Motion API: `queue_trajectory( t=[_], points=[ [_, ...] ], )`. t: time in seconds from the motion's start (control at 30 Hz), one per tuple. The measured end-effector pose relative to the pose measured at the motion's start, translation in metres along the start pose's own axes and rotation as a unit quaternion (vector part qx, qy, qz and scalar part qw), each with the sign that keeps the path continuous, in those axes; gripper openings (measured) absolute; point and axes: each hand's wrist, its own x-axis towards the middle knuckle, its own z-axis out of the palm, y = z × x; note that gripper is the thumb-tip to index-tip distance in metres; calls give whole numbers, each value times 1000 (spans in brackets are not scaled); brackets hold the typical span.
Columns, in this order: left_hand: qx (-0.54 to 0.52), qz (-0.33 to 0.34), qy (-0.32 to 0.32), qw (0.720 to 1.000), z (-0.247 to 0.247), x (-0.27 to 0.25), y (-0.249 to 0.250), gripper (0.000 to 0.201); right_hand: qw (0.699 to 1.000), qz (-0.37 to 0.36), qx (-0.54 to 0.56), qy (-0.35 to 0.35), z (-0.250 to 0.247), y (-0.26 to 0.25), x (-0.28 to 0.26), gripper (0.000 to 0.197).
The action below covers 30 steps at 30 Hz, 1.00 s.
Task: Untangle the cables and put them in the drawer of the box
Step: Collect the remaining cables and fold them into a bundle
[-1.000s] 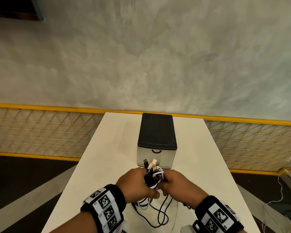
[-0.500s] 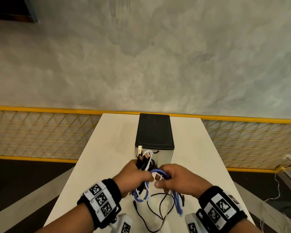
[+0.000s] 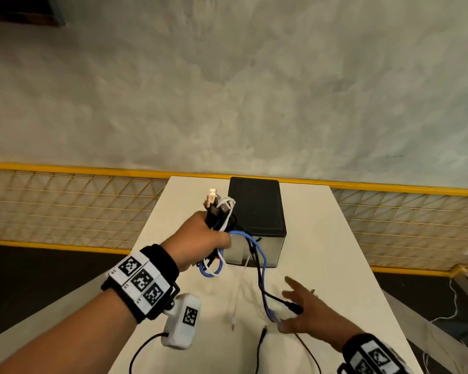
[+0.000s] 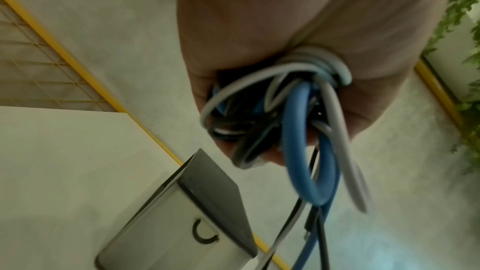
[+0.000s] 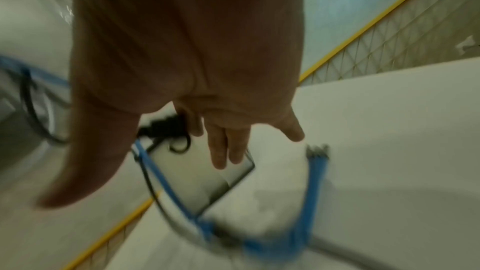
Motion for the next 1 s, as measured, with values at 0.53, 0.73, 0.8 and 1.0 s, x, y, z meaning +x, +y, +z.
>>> queue_trajectory(
  t=[0.53,0.73,0.8,1.0],
  points=[
    [-73,6,-87,994,9,-15,11,12,969,-223,70,79,19,-104,5,33],
    [-84,1,-82,993,14,-16,4,15,978,-169,89,82,25,-117,5,23],
    [-76,-6,-69,995,15,-13,-3,20,970,-150,169,93,25,-120,5,12],
    [-112,-14,-84,990,46,-18,-19,27,891,-168,408,104,34,-132,4,17]
  ],
)
